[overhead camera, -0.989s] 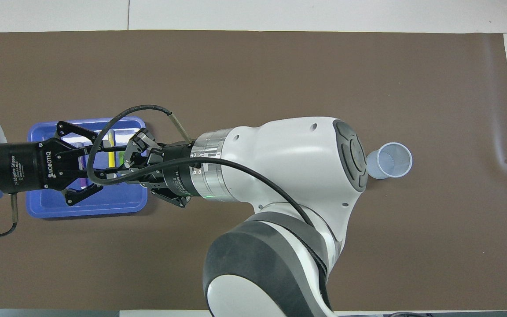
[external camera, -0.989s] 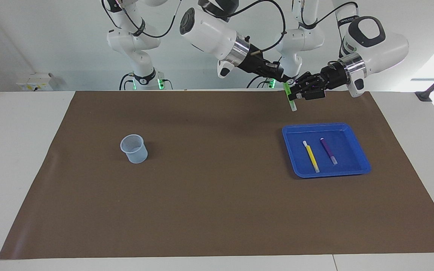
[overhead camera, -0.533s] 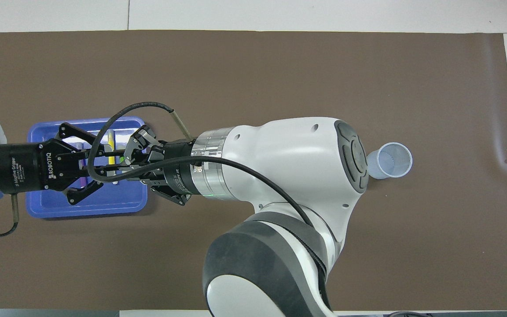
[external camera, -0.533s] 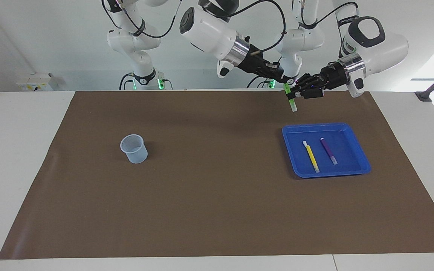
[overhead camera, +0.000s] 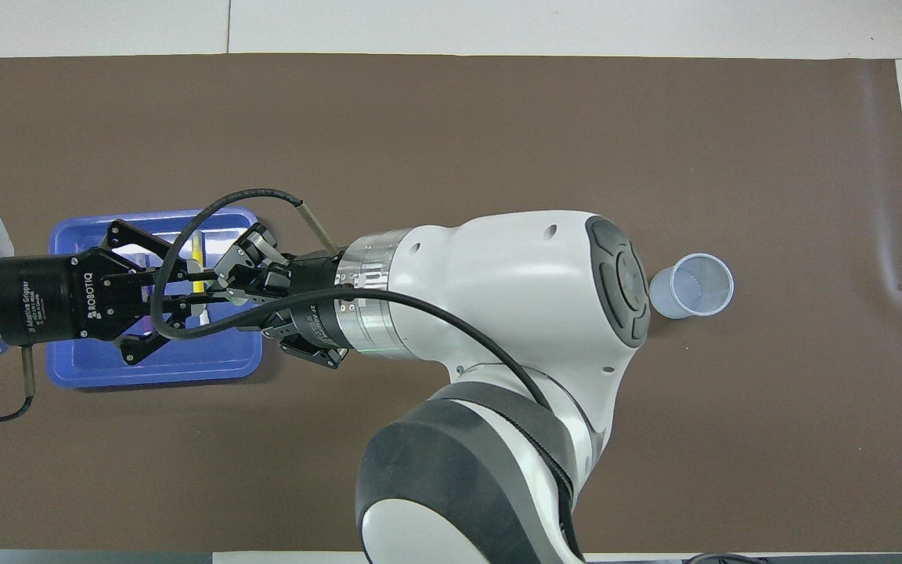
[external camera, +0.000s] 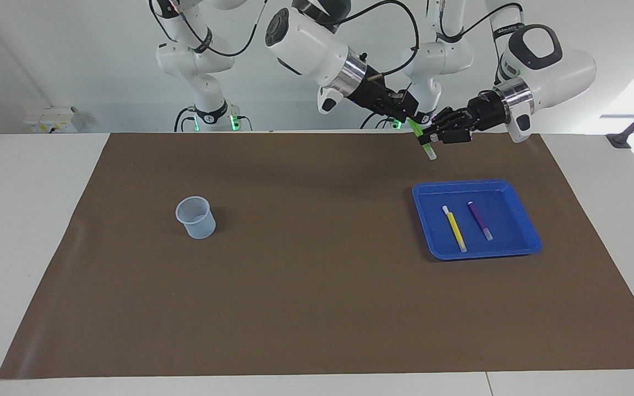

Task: Right arm passes pens to left for tray arrangement
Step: 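Lay the green pen in the tray while the right gripper withdraws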

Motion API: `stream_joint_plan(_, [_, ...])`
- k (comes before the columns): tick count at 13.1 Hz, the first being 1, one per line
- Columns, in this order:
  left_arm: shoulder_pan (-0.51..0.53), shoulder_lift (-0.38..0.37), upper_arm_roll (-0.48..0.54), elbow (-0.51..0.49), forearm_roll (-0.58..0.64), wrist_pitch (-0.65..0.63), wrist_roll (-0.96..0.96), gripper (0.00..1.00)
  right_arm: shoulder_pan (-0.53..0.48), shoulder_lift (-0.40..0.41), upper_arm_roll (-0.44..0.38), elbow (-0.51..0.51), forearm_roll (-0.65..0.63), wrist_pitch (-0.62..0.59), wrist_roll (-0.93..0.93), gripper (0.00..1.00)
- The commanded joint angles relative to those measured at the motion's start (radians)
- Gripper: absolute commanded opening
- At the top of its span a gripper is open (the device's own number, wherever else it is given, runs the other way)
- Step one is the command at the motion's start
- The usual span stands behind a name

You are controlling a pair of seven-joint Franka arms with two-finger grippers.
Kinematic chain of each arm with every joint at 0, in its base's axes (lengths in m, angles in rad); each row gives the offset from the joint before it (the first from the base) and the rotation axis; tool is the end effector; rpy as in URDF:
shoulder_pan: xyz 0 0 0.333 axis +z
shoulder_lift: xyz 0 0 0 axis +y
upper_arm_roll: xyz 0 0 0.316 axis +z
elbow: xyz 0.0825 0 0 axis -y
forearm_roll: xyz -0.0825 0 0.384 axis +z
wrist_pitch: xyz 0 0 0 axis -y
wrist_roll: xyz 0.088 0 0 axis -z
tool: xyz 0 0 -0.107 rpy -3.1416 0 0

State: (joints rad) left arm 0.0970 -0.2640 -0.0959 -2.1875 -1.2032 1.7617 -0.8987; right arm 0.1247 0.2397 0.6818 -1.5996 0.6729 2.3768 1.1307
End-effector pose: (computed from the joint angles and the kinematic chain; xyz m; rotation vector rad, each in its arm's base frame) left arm 0.4758 -0.0854 0.5350 1.6749 1.2322 -0.7158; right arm 0.4901 0.4518 0.5866 -2.0977 0.8207 0.3549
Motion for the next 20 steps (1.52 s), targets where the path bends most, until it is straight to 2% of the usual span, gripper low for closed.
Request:
stream_joint_plan(1, [0.006,-0.024,0.001,-0.023,-0.016,0.007,0.004,0.00,-0.016,-0.068,-0.066,-0.055,-0.065,-0.062,-0.025,1.00])
stream_joint_plan(5, [0.009,-0.018,0.001,-0.021,0.023,0.065,0.020,0.00,-0.016,-0.160,-0.252,-0.129,-0.117,-0.244,-0.236,1.00])
stream_joint_plan(9, [0.009,-0.009,0.001,-0.015,0.274,0.099,0.151,0.00,-0.017,-0.232,-0.355,-0.279,-0.382,-0.277,-0.394,1.00])
stream_joint_plan(13, [0.089,0.031,0.001,-0.014,0.573,0.102,0.418,0.00,-0.016,-0.258,-0.511,-0.354,-0.470,-0.278,-0.592,1.00])
stream_joint_plan(15, [0.127,0.081,0.001,-0.003,0.733,0.105,0.589,0.00,-0.019,-0.261,-0.599,-0.364,-0.492,-0.278,-0.702,1.00])
stream_joint_plan(17, [0.150,0.162,0.001,0.024,0.874,0.133,0.732,0.00,-0.019,-0.254,-0.685,-0.356,-0.522,-0.278,-0.796,1.00])
stream_joint_plan(20, [0.147,0.270,-0.001,0.031,1.081,0.243,0.852,0.00,-0.019,-0.240,-0.774,-0.329,-0.625,-0.280,-0.916,1.00])
